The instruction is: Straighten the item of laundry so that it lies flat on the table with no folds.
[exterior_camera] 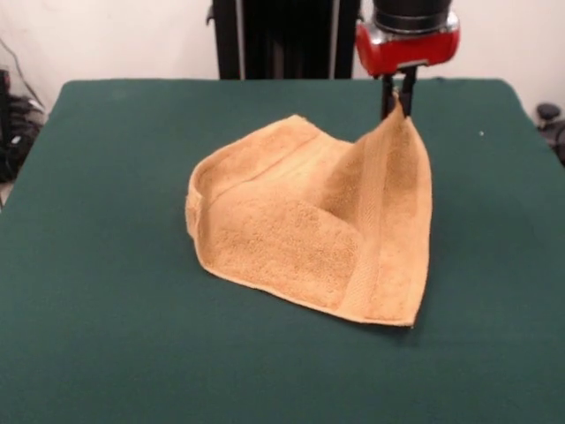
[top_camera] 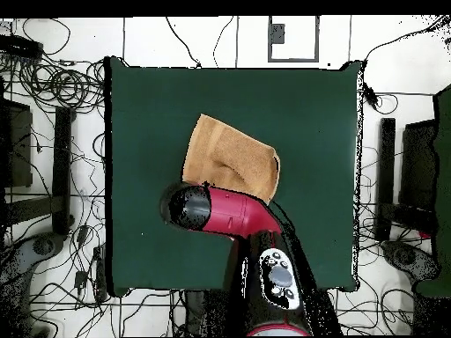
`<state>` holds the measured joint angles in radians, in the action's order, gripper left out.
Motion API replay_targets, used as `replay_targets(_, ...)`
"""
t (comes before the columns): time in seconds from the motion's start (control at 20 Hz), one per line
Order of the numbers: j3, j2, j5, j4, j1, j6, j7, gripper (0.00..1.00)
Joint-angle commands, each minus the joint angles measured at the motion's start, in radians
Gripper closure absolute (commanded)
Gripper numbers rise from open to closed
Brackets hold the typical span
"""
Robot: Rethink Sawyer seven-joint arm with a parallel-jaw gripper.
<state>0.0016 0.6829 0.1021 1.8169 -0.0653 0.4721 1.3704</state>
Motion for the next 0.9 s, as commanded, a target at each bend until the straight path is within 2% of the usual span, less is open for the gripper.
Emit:
replay_targets(0.05, -0.052, -0.067, 0.070, -0.068, 0.108, 0.167, 0.361, 1.00)
replay_targets(0.15, -0.055, -0.071, 0.076, -0.073, 0.115, 0.172, 0.368, 1.00)
replay_targets(0.5, -0.120, -0.087, 0.069, -0.169, 0.182, 0.358, 0.447, 1.00)
replay_targets(0.9, -0.148, -0.131, 0.040, -0.158, 0.219, 0.272, 0.455, 1.00)
